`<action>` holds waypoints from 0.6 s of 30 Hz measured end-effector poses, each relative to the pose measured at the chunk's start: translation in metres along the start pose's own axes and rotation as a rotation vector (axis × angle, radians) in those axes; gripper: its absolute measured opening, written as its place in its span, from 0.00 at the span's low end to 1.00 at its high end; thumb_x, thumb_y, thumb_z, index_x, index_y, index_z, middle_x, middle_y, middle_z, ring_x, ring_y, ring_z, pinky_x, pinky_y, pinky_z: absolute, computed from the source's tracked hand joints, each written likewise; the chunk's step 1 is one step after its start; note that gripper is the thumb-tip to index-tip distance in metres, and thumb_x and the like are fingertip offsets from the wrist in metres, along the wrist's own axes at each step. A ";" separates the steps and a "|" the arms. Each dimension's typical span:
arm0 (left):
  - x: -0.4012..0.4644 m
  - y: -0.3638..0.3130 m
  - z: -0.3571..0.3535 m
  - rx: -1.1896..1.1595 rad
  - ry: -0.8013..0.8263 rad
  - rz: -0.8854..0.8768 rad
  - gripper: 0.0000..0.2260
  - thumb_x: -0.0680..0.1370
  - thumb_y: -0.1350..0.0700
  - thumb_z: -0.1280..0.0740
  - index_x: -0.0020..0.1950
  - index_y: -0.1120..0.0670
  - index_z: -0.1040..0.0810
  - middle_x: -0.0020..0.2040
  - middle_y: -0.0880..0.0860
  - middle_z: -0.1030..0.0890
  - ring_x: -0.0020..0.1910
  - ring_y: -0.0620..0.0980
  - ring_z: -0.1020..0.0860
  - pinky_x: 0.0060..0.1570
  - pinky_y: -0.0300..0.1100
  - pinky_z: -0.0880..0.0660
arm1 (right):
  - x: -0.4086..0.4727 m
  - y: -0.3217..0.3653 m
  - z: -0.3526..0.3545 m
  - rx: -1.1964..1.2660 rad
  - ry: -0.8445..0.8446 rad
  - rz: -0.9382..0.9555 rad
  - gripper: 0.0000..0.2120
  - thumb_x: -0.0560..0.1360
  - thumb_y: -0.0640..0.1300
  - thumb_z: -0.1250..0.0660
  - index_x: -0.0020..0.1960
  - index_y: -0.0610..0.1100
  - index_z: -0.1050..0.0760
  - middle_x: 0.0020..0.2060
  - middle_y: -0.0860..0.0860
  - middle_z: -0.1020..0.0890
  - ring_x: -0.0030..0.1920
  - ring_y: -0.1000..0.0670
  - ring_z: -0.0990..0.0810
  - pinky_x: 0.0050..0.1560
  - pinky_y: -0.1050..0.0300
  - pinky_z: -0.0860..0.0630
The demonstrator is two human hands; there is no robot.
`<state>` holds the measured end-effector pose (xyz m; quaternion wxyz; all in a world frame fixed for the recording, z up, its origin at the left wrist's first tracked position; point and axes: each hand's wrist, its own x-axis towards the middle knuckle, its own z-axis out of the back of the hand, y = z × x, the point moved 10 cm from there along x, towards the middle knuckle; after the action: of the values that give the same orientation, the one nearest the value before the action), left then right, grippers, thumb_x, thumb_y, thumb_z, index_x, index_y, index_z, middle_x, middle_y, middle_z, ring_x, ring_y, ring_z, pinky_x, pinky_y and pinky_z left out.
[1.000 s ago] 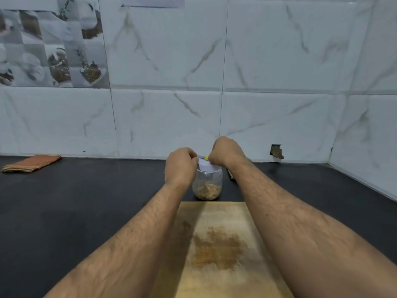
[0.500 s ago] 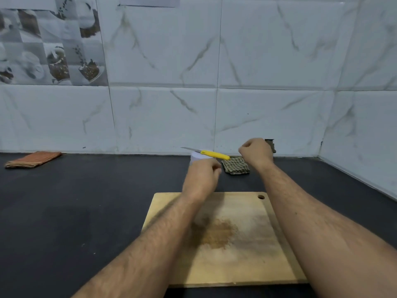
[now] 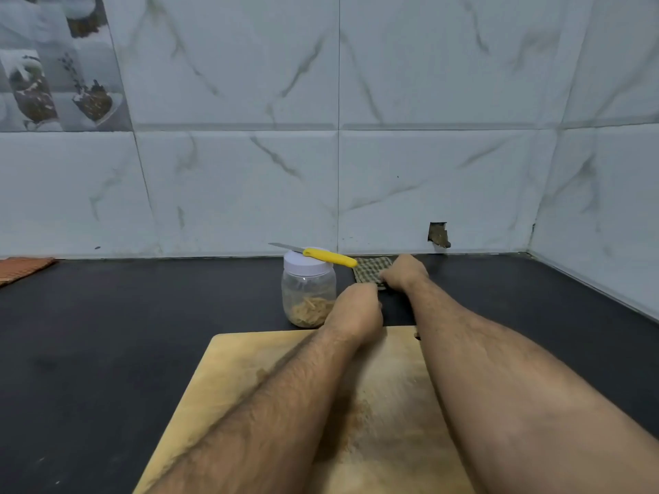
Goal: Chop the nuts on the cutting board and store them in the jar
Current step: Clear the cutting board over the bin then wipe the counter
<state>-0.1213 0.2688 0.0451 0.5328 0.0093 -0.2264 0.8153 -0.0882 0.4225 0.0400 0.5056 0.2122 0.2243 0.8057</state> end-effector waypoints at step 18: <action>-0.058 0.022 0.013 -0.799 -0.108 0.364 0.18 0.79 0.45 0.40 0.38 0.58 0.27 0.42 0.61 0.20 0.52 0.65 0.20 0.55 0.55 0.23 | -0.121 -0.005 0.065 0.891 0.146 -0.120 0.06 0.76 0.33 0.40 0.42 0.41 0.30 0.35 0.44 0.23 0.32 0.48 0.22 0.21 0.62 0.27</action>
<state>-0.1180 0.2063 0.0339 0.3295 -0.1948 -0.5496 0.7426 0.0008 0.3238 0.0759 0.3937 0.3384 0.5958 0.6128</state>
